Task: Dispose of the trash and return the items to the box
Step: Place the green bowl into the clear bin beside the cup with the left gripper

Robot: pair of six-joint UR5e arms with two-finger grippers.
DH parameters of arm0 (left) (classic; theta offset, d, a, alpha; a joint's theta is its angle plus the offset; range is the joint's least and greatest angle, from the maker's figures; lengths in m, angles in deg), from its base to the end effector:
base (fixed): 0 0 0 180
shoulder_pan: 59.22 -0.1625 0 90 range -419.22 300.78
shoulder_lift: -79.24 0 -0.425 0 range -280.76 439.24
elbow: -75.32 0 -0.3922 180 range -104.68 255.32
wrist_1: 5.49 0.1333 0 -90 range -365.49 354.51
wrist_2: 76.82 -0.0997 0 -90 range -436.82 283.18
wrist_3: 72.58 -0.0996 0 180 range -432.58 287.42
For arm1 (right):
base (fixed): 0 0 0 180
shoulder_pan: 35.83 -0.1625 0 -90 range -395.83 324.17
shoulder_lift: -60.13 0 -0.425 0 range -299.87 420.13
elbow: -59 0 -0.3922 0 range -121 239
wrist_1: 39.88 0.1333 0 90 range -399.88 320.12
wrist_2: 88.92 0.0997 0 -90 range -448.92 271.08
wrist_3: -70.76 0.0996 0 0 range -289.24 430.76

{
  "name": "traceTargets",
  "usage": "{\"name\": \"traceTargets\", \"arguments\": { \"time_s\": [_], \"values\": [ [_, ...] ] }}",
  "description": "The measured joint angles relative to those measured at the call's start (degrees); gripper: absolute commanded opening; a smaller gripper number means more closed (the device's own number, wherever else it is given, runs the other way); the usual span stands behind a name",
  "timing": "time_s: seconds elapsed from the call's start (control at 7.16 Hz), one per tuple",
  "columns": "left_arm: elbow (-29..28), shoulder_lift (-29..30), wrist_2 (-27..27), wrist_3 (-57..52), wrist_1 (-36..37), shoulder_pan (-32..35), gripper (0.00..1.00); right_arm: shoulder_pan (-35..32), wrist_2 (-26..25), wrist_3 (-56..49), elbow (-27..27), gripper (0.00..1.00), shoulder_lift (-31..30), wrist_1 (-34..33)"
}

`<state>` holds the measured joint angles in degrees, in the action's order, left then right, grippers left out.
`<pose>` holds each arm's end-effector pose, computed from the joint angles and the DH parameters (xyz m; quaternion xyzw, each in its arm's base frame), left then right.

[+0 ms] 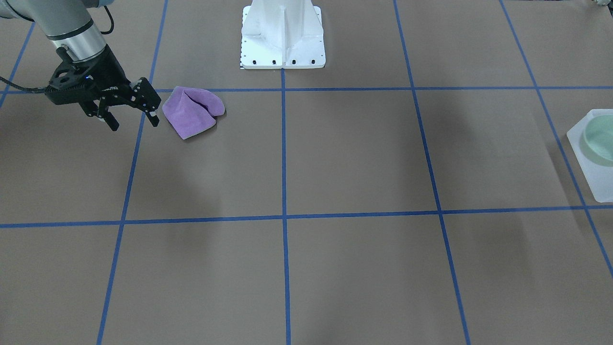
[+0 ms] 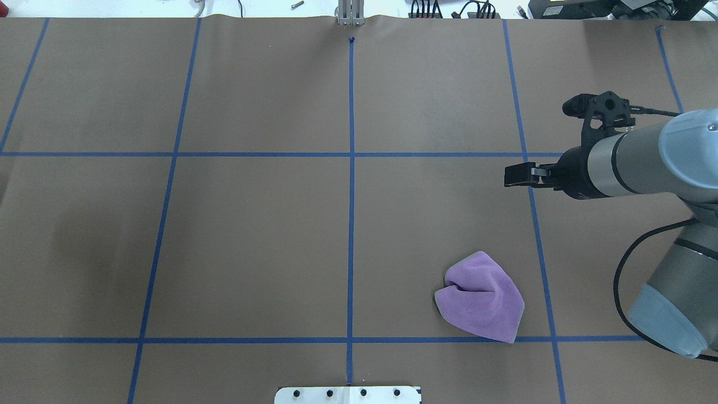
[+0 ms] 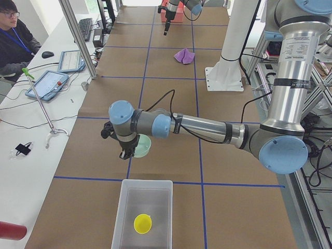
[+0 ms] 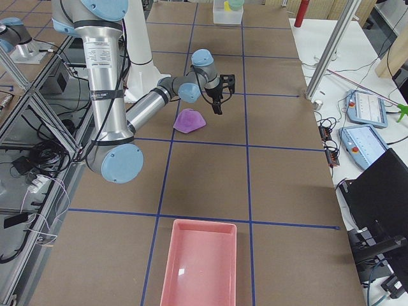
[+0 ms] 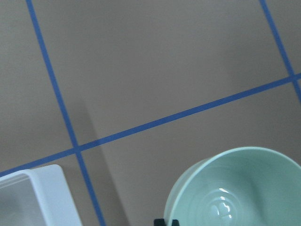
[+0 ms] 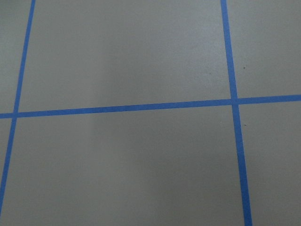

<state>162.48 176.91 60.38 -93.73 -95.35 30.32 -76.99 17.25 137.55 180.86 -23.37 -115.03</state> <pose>-0.0558 -0.5529 0.6100 0.1087 0.3868 0.1877 0.8963 -0.3009 -0.4033 0.3188 0.1297 -0.4422 0.0759 0.8842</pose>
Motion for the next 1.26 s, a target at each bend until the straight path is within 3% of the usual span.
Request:
{"name": "traceTargets", "arguments": {
  "time_s": [0.28,0.7,1.26],
  "values": [
    [-14.8,4.3,0.7,-13.5,-2.1,5.2,0.00,0.8,-1.3,0.1,0.0,1.00,0.9,-1.1],
    [-30.3,5.2,0.8,-16.0,-17.7,6.0,0.00,1.7,-2.7,0.1,0.0,1.00,1.1,-1.3],
    [-34.9,4.6,1.0,-7.4,-29.3,4.0,0.00,2.3,-3.4,0.1,-0.1,1.00,1.2,-1.3]
  ]
}}
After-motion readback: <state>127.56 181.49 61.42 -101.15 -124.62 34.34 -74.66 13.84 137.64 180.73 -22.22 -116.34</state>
